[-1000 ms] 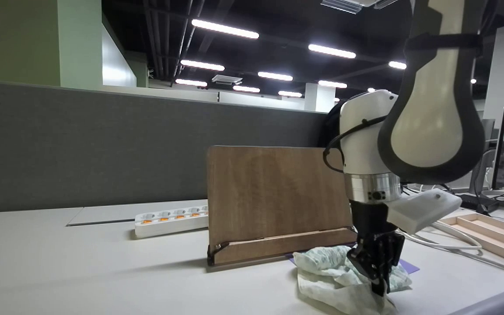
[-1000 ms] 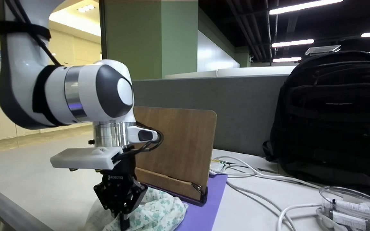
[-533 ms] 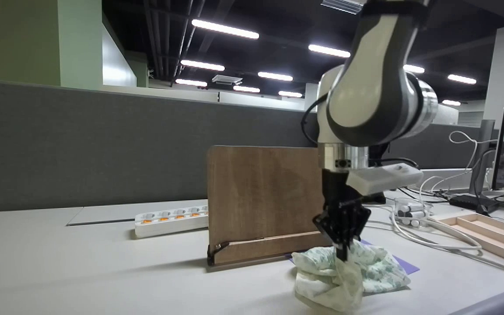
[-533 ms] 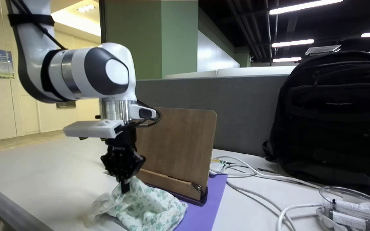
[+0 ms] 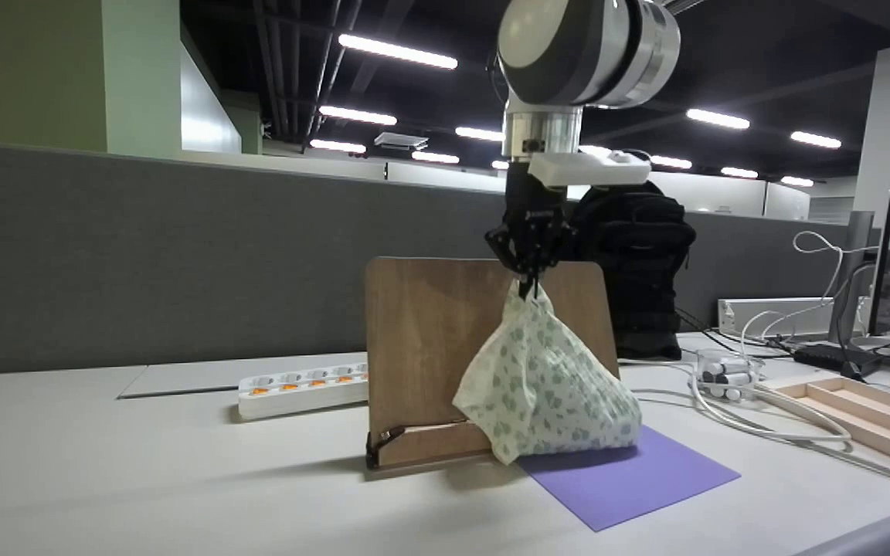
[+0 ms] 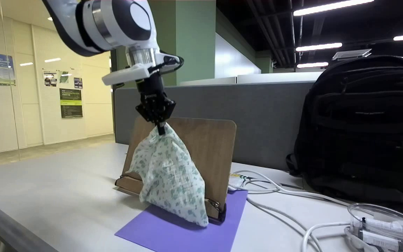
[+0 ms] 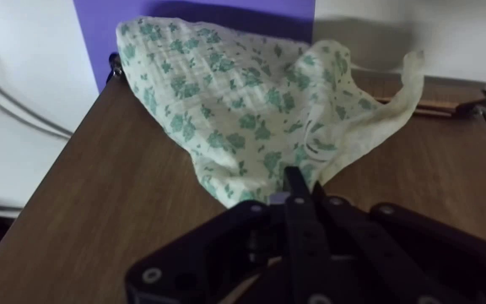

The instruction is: Hang the cloth on the wooden object.

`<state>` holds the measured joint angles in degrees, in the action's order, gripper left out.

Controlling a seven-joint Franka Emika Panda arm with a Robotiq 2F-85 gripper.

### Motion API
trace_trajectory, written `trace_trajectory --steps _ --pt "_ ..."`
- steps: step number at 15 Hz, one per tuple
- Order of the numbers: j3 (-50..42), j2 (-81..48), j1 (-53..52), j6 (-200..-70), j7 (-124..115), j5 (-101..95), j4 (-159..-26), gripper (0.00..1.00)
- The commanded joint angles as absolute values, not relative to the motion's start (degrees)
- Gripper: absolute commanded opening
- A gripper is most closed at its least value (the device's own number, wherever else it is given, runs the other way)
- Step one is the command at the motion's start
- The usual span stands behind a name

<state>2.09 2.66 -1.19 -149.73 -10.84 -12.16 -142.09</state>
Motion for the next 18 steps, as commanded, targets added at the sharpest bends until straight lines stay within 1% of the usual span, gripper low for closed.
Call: trace_trajectory --steps 1,5,14,18 --pt "3.3 3.4 -1.5 -142.2 -15.9 -13.3 -134.2 0.0" --pt "4.1 2.7 -1.6 -138.6 -18.7 -12.2 -129.7 0.0" --pt "4.4 1.0 -1.4 -146.1 -35.6 -17.9 -127.9 0.0" --pt "4.2 0.5 -2.0 -147.6 -34.9 -15.7 -128.1 0.0"
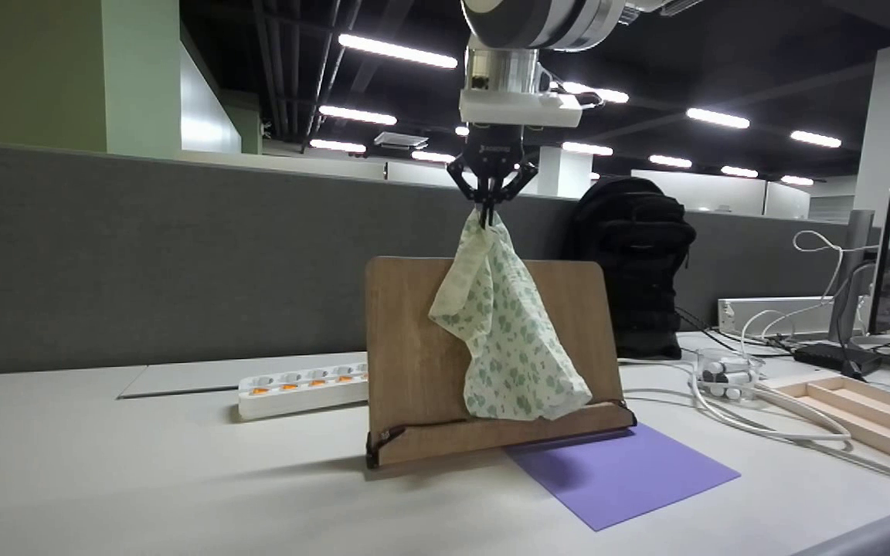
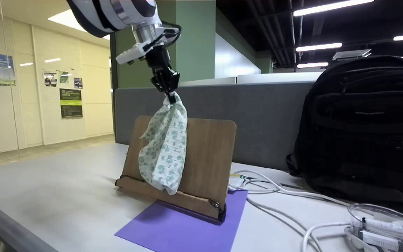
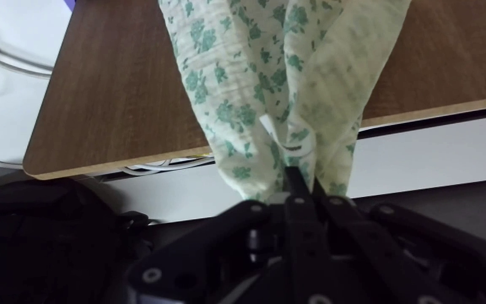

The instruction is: Hang the cloth on the wooden object.

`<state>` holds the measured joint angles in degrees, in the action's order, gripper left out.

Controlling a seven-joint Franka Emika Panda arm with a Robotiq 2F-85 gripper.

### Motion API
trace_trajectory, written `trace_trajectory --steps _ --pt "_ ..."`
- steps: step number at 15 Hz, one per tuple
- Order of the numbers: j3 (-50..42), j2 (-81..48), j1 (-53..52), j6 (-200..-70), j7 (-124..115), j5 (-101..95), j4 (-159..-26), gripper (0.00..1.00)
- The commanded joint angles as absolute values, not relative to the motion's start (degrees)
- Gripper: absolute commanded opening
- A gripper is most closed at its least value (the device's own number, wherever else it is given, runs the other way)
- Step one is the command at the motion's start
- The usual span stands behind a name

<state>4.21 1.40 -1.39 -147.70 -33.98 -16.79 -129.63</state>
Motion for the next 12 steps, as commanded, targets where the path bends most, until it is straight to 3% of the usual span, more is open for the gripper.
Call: trace_trajectory --steps 1,12 --pt "3.9 1.3 -1.7 -147.7 -33.8 -16.3 -129.6 0.01" --pt "3.6 -0.6 -1.8 -149.5 -34.0 -17.4 -127.3 0.0"
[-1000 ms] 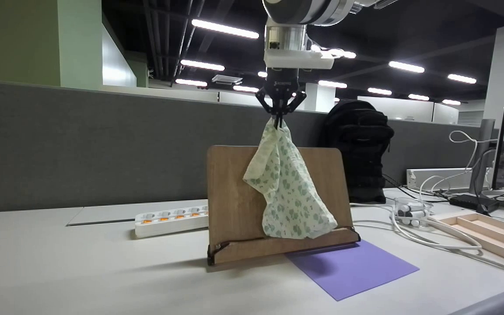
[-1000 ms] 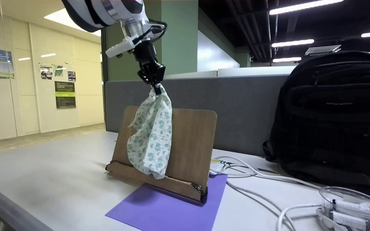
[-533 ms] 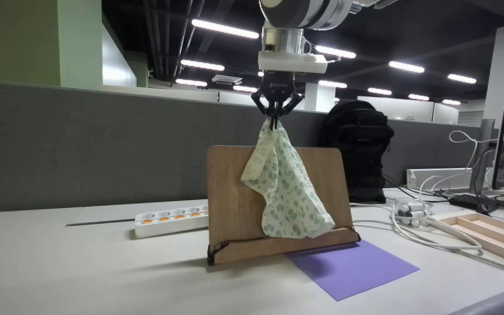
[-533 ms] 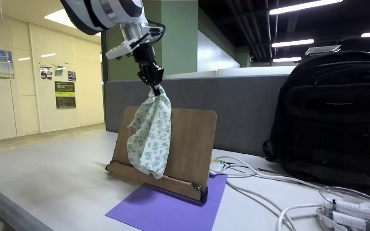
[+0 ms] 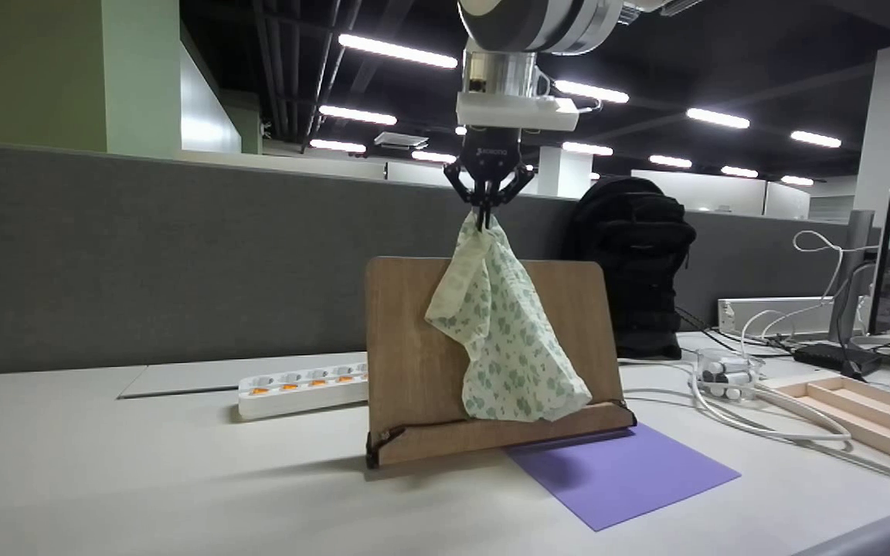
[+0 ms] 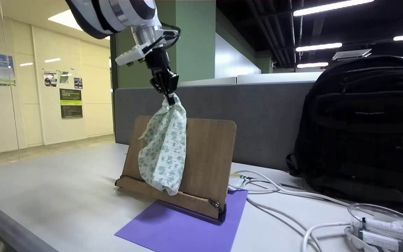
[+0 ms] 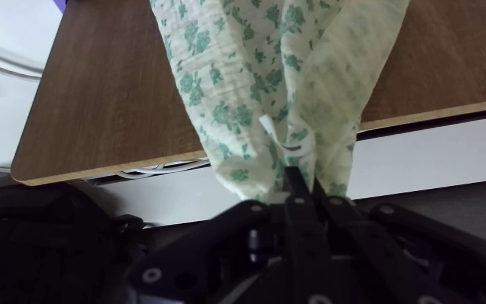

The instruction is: Hang the cloth on the wooden object.

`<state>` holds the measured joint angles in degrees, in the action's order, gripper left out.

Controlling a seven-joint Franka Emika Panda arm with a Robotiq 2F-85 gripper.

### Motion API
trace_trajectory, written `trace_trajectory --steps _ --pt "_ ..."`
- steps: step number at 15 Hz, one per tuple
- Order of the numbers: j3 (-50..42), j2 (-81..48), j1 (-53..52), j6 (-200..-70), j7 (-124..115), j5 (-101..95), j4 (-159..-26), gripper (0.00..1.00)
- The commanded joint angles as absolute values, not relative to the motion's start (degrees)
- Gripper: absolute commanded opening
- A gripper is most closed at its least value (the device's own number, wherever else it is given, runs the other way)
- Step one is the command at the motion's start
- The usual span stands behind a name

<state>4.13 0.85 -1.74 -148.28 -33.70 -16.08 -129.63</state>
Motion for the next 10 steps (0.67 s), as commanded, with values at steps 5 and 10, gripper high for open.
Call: trace_trajectory --steps 5,10 --pt "2.5 -2.0 -1.5 -154.2 -35.6 -22.6 -124.2 0.0" --pt "0.9 -4.2 -0.7 -156.9 -39.9 -29.0 -122.1 0.0"
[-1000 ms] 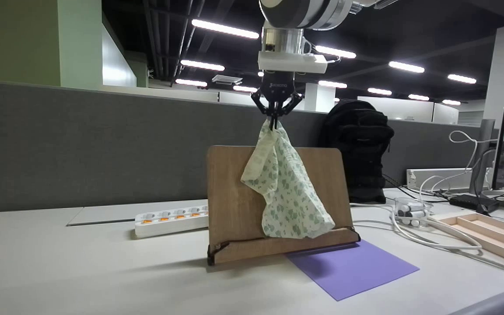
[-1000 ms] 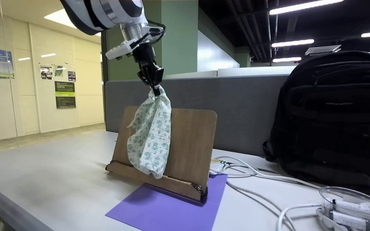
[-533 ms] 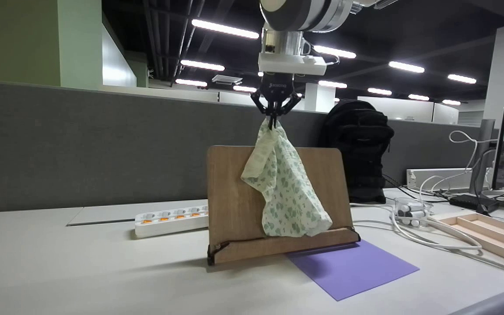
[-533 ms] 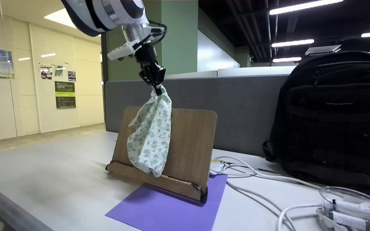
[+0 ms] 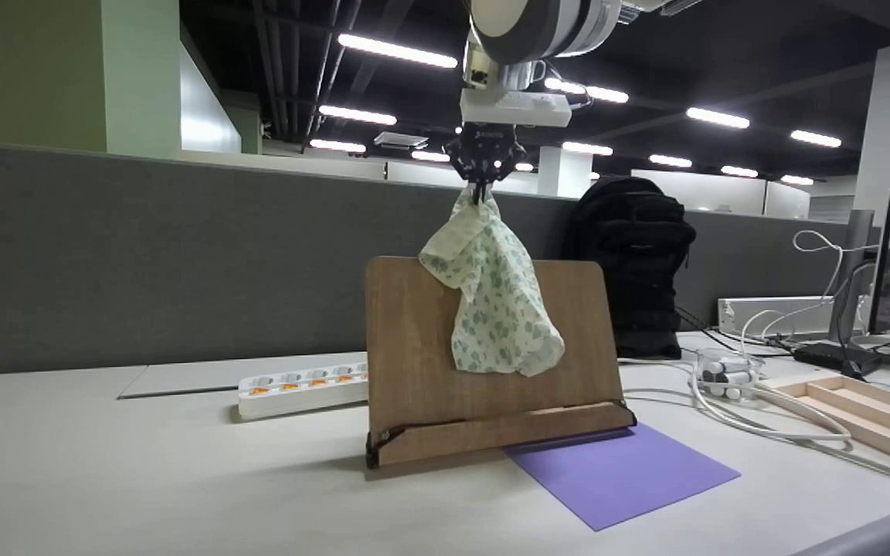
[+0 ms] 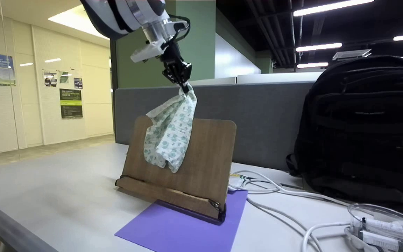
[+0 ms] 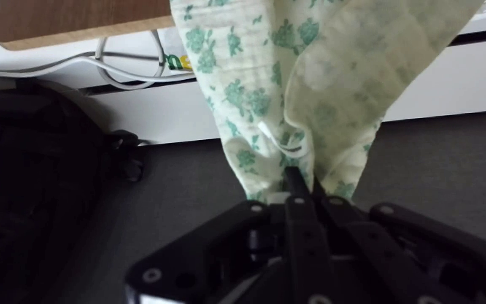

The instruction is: Hang the cloth on the wooden object.

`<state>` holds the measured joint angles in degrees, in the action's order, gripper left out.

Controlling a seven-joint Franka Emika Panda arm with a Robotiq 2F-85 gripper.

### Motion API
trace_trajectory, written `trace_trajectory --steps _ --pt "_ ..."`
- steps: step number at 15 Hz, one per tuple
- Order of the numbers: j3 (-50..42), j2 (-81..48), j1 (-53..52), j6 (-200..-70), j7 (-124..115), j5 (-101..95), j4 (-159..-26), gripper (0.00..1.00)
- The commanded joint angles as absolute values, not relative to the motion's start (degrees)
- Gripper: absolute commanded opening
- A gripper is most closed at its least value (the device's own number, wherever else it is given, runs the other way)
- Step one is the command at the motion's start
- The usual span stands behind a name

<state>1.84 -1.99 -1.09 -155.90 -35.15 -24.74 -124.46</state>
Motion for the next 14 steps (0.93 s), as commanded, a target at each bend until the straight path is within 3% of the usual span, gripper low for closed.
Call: trace_trajectory --steps 1,2,3,5,14 --pt "0.6 -4.6 -0.6 -156.8 -41.0 -30.2 -121.8 0.0" --pt "0.4 -5.1 -0.6 -156.5 -41.8 -31.0 -121.8 0.0" --pt "0.1 -5.6 -0.7 -156.0 -42.8 -31.8 -121.7 0.26" --pt "-0.4 -6.4 -0.8 -154.9 -44.2 -32.2 -121.5 0.32" --pt "-0.9 -7.2 -1.3 -154.1 -49.1 -34.4 -120.8 0.94"
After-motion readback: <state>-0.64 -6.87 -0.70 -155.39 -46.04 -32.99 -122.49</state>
